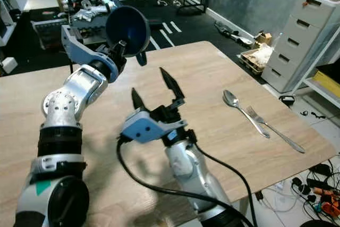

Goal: Setting the table

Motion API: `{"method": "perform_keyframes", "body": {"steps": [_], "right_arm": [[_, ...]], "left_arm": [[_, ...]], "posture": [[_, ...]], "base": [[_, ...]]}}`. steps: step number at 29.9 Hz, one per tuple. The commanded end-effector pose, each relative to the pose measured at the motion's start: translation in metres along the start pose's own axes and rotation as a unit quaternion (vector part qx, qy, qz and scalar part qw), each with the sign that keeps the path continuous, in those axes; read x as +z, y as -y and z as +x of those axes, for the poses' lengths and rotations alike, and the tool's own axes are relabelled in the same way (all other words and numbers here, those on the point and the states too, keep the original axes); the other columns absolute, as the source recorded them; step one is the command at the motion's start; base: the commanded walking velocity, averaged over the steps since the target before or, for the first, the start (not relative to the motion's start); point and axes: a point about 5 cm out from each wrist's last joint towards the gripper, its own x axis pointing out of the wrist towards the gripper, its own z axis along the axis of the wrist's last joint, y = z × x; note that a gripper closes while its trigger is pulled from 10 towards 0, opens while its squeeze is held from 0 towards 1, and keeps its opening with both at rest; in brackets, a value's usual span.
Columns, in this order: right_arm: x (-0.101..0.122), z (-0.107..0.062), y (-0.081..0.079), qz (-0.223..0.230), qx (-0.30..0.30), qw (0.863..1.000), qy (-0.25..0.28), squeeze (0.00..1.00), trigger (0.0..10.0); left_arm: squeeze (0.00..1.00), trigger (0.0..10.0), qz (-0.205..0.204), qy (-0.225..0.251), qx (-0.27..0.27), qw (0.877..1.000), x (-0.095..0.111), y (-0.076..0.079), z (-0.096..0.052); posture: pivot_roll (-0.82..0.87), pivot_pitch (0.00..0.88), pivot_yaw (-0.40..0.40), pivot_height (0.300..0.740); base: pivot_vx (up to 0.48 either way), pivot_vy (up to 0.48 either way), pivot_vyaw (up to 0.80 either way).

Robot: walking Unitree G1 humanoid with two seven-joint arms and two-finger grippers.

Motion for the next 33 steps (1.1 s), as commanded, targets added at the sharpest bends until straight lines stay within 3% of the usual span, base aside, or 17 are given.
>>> {"method": "perform_keyframes", "body": {"steps": [1,3,9,18,33], "right_arm": [[-0.001,-0.003,0.004,0.011,-0.016,1.0,-0.005,0.0,10.0],[-0.004,-0.004,0.008,0.008,-0.023,1.0,-0.009,0.0,10.0],[-0.004,-0.003,0.012,0.001,-0.036,0.999,-0.005,0.0,10.0],[0.01,0.009,0.025,0.013,-0.078,0.997,0.024,0.0,10.0],[0.027,0.014,0.009,0.062,-0.041,0.996,0.053,0.0,10.0]], "left_arm": [[0.0,10.0,-0.027,-0.014,-0.025,0.999,-0.008,0.008,-0.004],[0.0,10.0,-0.017,-0.017,-0.036,0.999,-0.01,0.012,-0.006],[0.0,10.0,-0.04,-0.031,-0.043,0.998,-0.015,0.015,-0.01],[0.0,10.0,-0.05,-0.054,-0.029,0.997,-0.027,0.011,-0.017],[0.0,10.0,-0.067,-0.07,-0.042,0.994,-0.034,0.018,-0.016]], "posture": [[0.03,0.063,0.142,0.74],[0.03,0.062,0.139,0.74],[0.03,0.07,0.137,0.74],[0.03,0.078,0.143,0.74],[0.03,0.091,0.147,0.74]], "base": [[0.0,0.0,0.0],[0.0,0.0,0.0],[0.0,0.0,0.0],[0.0,0.0,0.0],[0.0,0.0,0.0]]}}
